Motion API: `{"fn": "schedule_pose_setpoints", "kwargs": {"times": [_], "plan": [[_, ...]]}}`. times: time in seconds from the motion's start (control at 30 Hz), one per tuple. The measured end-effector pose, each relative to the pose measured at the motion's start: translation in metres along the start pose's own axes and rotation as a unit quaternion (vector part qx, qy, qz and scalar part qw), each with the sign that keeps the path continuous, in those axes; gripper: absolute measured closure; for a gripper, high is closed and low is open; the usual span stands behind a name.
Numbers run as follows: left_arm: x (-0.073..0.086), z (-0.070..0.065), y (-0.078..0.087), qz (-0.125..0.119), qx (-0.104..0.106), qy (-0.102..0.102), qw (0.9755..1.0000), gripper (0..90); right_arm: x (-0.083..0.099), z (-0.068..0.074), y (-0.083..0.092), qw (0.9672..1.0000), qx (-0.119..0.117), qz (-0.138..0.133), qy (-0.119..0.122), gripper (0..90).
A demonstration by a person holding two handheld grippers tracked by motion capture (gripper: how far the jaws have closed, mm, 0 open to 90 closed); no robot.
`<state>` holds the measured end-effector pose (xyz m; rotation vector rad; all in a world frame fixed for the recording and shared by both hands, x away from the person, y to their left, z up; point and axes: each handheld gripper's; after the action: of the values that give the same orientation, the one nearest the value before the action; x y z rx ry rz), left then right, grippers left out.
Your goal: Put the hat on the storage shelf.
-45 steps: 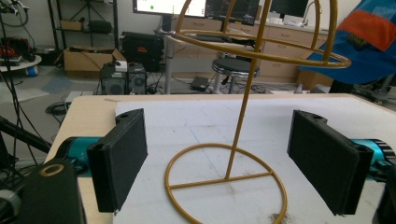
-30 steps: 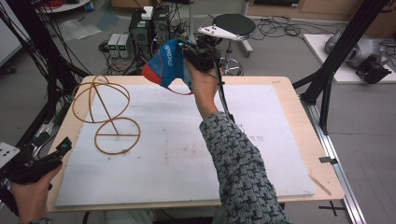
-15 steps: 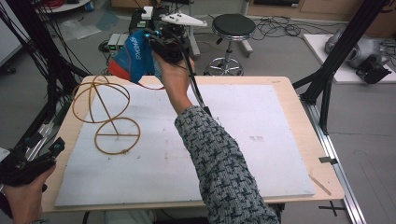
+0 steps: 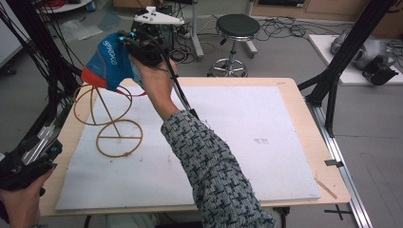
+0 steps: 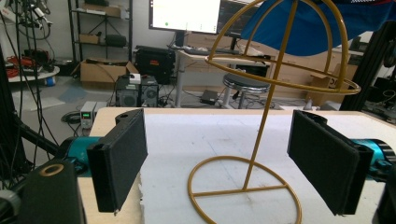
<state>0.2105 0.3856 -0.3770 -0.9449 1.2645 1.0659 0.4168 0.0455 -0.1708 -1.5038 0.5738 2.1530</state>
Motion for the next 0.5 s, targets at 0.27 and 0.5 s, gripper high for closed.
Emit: {"fn": "schedule_pose_setpoints", "kwargs": {"times": [0.27, 0.5], "plan": [[0.001, 0.001, 0.001, 0.0, -0.001, 0.002, 1.0, 20.0, 0.012, 0.015, -0.005, 0.9993, -0.026, 0.025, 0.007, 89.4], [0.002, 0.004, 0.003, -0.001, -0.007, 0.007, 1.0, 19.9, 0.024, 0.027, -0.012, 0.998, -0.045, 0.043, 0.008, 89.4]]}}
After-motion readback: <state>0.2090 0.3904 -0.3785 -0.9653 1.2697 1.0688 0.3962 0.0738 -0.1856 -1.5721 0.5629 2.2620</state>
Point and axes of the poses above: each handheld gripper's, and its own axes: y roughly backward along the jaws, x roughly out of its underside, z roughly to its left, and after that the axes turned 13 degrees about -y, right-handed
